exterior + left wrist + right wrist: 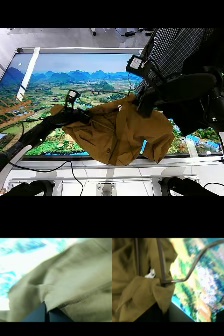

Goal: Fold the clothes and pants, and hang the long-sleeved shirts on hangers.

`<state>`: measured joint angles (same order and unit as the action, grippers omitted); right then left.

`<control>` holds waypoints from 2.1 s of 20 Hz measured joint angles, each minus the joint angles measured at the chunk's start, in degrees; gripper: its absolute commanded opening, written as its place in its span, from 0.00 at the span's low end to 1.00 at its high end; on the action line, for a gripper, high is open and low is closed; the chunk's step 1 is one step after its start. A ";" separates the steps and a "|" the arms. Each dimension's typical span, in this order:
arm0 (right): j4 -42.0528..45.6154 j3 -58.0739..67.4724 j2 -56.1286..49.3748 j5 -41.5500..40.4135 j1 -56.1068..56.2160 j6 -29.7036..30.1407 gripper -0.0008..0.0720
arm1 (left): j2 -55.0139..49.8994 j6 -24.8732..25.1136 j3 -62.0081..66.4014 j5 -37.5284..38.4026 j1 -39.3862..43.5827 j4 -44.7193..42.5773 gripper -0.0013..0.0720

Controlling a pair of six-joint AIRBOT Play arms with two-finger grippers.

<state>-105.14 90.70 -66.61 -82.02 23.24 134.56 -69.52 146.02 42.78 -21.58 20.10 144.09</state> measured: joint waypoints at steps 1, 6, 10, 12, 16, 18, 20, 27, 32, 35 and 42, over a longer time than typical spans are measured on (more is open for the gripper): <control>0.02 -0.02 0.02 -0.96 0.00 0.37 0.06 | 0.26 -1.38 0.79 -0.13 -1.38 0.00 0.06; 1.90 -0.61 -0.46 -2.82 0.00 1.07 0.06 | 3.54 -5.09 7.13 -5.51 -8.11 -0.57 0.06; 5.11 -1.92 -2.16 -1.55 -0.02 -1.51 0.06 | 6.23 -8.15 13.99 -14.53 -9.99 -2.10 0.06; 5.38 -2.27 -2.99 -0.79 -0.02 -2.54 0.06 | 7.19 -10.82 16.59 -17.51 -10.27 -3.52 0.06; 5.95 -2.58 -3.76 0.66 -0.02 -5.29 0.06 | 8.15 -15.17 19.71 -22.73 -9.16 -5.14 0.06; 5.92 -2.62 -3.89 1.73 -0.02 -7.56 0.06 | 8.35 -16.59 20.33 -24.90 -6.75 -5.46 0.06; 5.88 -2.69 -4.00 3.32 -0.02 -10.03 0.06 | 8.44 -17.77 20.65 -26.95 -2.78 -5.77 0.06; 3.89 -2.69 -4.00 9.66 -0.02 -13.33 0.06 | 8.26 -19.47 20.94 -31.08 16.44 -6.01 0.06; 3.65 -2.49 -3.50 11.41 -0.02 -11.82 0.06 | 6.97 -20.11 20.94 -32.09 22.71 -9.42 0.54; 3.39 -2.19 -1.84 10.75 -0.02 -4.79 0.06 | 7.26 -20.44 20.94 -32.52 21.59 -12.74 0.60; 1.40 -2.01 2.93 10.40 -0.02 9.29 0.06 | 19.41 -11.69 20.94 -32.85 12.98 -18.93 0.77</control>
<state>-103.74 88.68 -63.68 -71.61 23.22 143.85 -50.11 134.32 63.72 -54.43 33.08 125.16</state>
